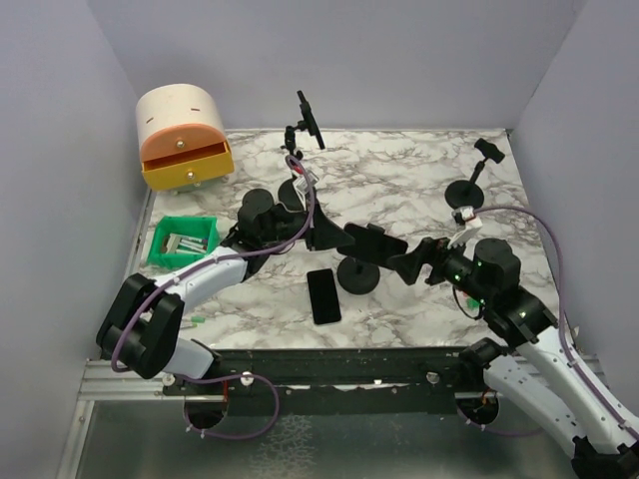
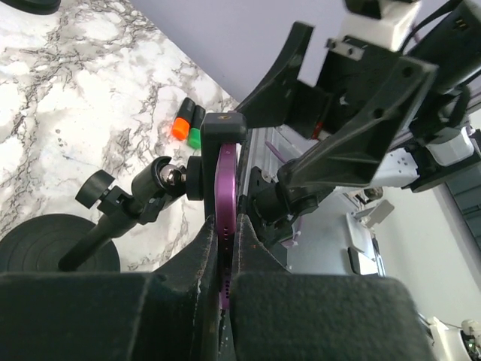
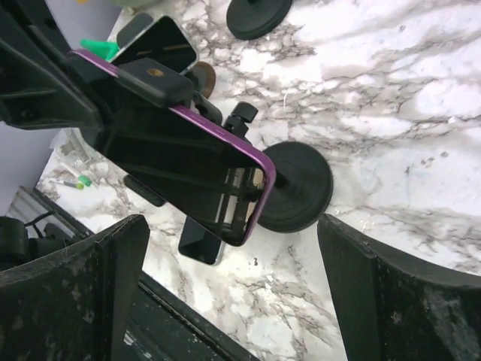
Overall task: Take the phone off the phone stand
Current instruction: Adjust the phone stand with the phone at the center of the board.
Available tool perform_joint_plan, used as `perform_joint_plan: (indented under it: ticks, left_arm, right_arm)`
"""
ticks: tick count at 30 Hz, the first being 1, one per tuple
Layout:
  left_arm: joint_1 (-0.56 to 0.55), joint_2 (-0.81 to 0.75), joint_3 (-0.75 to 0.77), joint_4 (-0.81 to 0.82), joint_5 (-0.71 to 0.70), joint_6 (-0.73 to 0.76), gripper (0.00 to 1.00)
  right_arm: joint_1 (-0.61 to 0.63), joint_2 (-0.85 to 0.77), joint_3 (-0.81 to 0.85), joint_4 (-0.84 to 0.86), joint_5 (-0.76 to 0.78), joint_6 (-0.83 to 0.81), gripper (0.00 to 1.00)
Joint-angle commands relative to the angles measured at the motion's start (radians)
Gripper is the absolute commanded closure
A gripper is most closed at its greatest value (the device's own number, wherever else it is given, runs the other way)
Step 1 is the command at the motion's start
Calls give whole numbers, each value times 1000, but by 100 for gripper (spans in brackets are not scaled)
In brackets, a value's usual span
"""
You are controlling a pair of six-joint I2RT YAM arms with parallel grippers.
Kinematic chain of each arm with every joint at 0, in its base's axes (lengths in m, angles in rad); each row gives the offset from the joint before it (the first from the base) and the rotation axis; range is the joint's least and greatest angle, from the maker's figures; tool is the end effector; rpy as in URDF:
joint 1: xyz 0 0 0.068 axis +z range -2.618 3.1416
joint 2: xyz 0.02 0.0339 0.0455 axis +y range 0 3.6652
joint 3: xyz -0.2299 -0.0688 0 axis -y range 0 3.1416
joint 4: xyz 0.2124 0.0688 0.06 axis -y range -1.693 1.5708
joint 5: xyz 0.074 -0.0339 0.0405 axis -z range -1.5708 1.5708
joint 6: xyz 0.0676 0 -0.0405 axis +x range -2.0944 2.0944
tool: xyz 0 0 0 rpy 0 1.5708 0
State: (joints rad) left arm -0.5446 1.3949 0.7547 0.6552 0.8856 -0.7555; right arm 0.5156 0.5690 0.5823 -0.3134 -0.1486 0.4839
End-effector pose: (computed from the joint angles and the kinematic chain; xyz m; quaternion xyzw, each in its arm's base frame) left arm 0.2318 -0.2016 0.2628 0.2368 0.6627 -0.6289 0.3304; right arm 0.1451 0.0937 0.2585 -0.0568 0.8018 0.3360 0.4908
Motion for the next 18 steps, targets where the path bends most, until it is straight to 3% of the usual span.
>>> perform_joint_plan:
  ticks: [1,8,18]
  left_arm:
    - [2,33,62,21,19,-19,100]
    - [7,105,157,12,150,-66,100]
    - [35,168,250,-19,229,-102,100]
  right_arm:
    - [3,32,156,-178,54,-136,0]
    - [9,186,337,-276,-56,-375,2]
    - [198,297,408,-277,140,-563,6]
